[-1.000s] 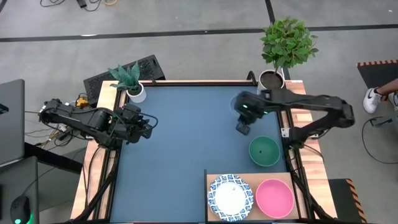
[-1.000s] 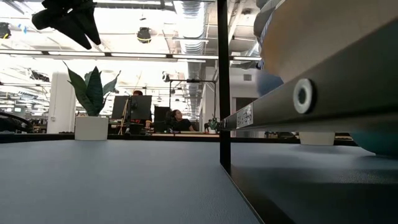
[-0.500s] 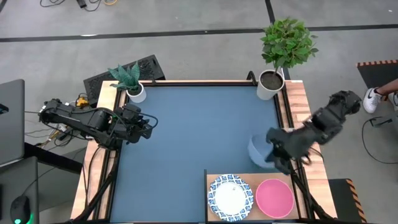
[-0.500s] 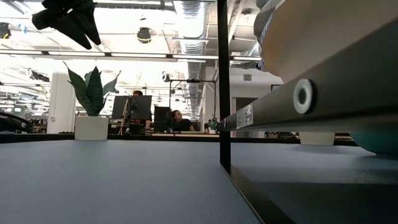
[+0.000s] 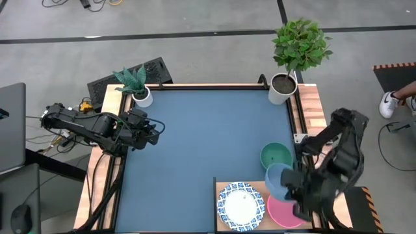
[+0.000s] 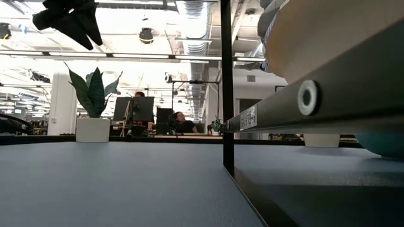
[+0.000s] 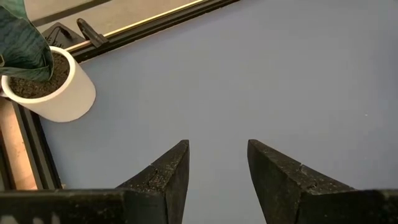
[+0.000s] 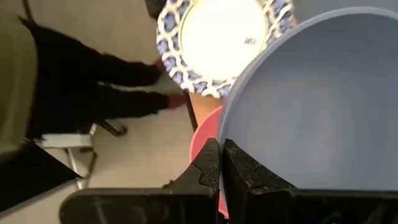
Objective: Place and stack bowls onto a shelf
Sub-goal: Stack the blue bowl on the pink bowl on the shelf
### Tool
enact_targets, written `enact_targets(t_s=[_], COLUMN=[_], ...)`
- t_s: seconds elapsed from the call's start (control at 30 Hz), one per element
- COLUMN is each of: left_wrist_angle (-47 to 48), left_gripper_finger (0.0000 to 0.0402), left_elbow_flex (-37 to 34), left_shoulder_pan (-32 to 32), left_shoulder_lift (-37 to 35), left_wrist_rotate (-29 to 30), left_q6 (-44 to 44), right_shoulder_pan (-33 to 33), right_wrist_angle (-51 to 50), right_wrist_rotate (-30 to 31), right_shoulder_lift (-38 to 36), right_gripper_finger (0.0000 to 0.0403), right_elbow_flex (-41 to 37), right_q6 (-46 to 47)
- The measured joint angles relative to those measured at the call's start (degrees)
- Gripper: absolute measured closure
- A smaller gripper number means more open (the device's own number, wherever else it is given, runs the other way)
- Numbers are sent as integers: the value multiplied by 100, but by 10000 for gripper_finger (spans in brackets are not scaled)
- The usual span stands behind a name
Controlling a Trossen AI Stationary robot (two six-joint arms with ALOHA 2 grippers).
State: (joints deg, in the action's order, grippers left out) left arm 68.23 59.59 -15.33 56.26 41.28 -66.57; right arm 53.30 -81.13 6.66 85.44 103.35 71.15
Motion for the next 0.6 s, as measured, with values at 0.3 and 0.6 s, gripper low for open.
enact_targets(t_s=[0.3,0.6], left_wrist_angle=[2,4], left_gripper_finger=[255,255], left_elbow_flex=[0,0], left_shoulder_pan=[0,2], left_shoulder_lift=[-1,195], left_wrist_rotate=[4,160], left_q6=[-15,-18], right_shoulder_pan=[669,1027], right_wrist_angle=[-773,-887], right_wrist_rotate=[7,15], right_shoulder_lift=[1149,1773], right_gripper_finger=[379,379], right_elbow_flex=[875,936], right_q6=[456,836])
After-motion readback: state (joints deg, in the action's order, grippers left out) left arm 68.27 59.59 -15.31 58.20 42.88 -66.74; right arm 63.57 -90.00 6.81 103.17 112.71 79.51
